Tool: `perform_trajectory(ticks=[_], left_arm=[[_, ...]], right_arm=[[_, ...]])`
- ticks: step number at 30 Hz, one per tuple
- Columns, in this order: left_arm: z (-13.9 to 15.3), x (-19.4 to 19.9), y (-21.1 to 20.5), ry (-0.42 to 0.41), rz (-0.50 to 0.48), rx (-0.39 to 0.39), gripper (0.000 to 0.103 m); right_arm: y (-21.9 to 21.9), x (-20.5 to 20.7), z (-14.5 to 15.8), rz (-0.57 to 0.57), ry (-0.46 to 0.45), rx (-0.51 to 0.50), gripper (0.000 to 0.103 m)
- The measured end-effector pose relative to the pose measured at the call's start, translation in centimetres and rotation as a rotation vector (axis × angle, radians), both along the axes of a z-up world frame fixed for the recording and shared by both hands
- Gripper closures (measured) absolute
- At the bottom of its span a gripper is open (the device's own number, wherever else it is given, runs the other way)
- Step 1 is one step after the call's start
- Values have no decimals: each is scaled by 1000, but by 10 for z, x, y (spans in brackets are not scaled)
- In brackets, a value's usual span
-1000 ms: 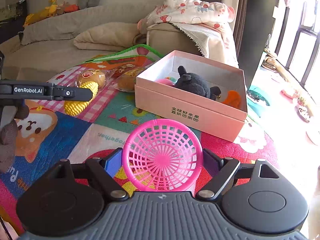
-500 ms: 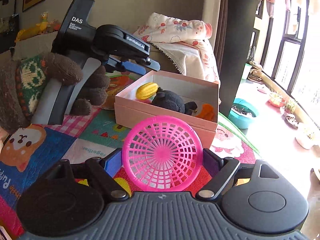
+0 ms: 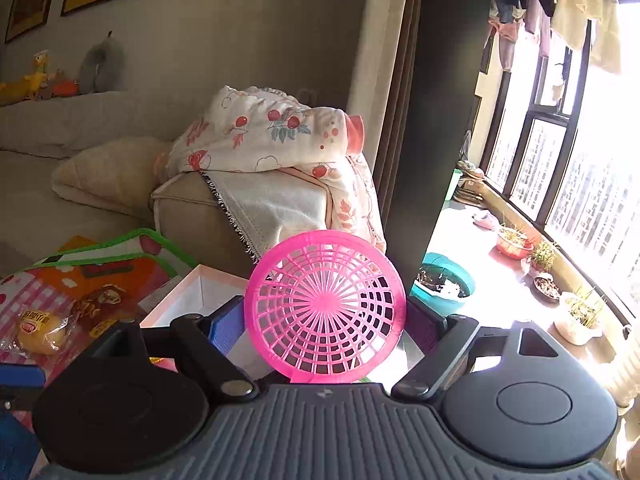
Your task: Organize objects
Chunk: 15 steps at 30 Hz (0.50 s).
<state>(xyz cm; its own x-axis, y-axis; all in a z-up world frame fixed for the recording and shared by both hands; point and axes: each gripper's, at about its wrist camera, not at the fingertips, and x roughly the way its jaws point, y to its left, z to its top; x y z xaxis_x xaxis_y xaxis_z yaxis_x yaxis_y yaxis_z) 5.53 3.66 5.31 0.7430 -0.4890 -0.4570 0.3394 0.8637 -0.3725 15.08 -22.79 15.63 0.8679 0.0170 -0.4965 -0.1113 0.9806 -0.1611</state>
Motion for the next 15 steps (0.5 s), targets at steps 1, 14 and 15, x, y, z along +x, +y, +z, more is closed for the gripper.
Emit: perform_trajectory(ticks=[1, 14, 15], left_arm=[[-4, -1, 4, 9, 10, 1, 68], [-31, -3, 30, 75, 64, -6, 68], [-32, -3, 29, 78, 65, -8, 68]], right_arm=[[2, 13, -2, -5, 16, -5, 19], [-24, 29, -31, -36, 162, 46, 4], [-26, 25, -30, -45, 161, 47, 4]])
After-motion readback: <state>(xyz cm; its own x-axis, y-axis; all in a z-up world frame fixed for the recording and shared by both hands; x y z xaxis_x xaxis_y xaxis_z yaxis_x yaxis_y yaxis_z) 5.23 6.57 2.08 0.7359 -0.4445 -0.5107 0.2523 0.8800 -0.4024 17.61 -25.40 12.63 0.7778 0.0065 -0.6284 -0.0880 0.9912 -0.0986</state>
